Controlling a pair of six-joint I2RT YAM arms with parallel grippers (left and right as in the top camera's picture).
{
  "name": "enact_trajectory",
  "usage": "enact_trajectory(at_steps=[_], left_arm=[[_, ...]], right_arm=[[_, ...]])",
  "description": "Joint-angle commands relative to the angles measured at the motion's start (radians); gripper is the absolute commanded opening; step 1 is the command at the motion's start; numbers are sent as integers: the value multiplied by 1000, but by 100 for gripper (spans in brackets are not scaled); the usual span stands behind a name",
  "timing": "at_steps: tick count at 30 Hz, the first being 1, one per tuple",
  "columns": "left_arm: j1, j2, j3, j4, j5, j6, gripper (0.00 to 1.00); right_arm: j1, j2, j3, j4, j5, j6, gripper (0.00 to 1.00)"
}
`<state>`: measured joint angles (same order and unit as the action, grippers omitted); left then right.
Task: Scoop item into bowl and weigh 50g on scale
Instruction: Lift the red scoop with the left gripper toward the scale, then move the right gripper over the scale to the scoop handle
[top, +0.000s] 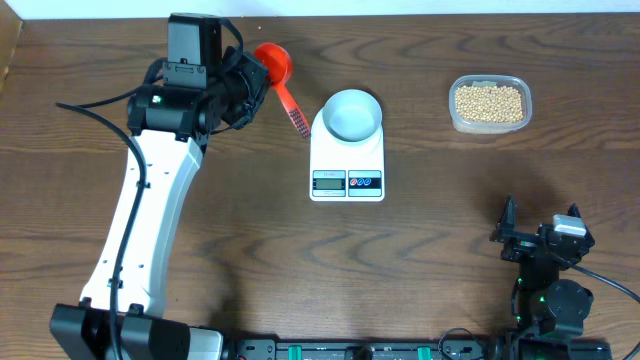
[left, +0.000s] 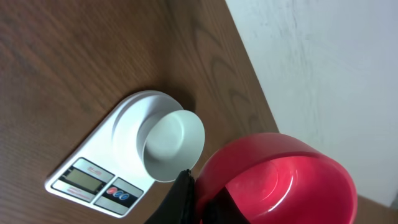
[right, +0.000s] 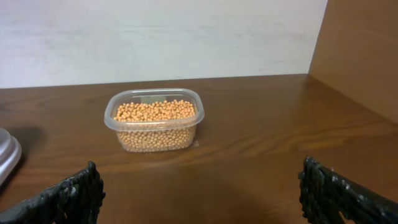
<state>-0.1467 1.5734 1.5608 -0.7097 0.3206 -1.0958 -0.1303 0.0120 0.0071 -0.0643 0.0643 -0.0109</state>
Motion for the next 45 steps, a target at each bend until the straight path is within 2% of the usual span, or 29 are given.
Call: enact_trajectory(at_steps=[1, 6, 10, 14, 21, 26, 33, 41, 45], left_arm=[[-2, 19, -8, 6, 13, -76, 7], [-2, 20, -8, 44, 47, -95, 7], [-2, 20, -8, 98, 90, -96, 7], [-2, 20, -8, 102, 95, -95, 7], [-2, 20, -8, 110, 118, -96, 7], [-2, 20, -8, 110, 117, -102, 7], [-2, 20, -8, 110, 117, -256, 7], [-2, 21, -8, 92, 116, -359, 7], [-16, 22, -9, 72, 77, -492, 7]], right_arm=[[7, -5, -2, 51, -51, 43, 99], [7, -5, -2, 144, -271, 87, 99], [7, 14, -2, 235, -410, 249, 99], [7, 97, 35, 317, -498, 269, 99], [7, 410, 276, 319, -662, 268, 99], [7, 689, 496, 315, -892, 278, 99], [46, 1037, 779, 317, -1135, 462, 99], [278, 1328, 997, 356, -1109, 558, 99], [376, 1445, 1052, 433, -1063, 628, 99]])
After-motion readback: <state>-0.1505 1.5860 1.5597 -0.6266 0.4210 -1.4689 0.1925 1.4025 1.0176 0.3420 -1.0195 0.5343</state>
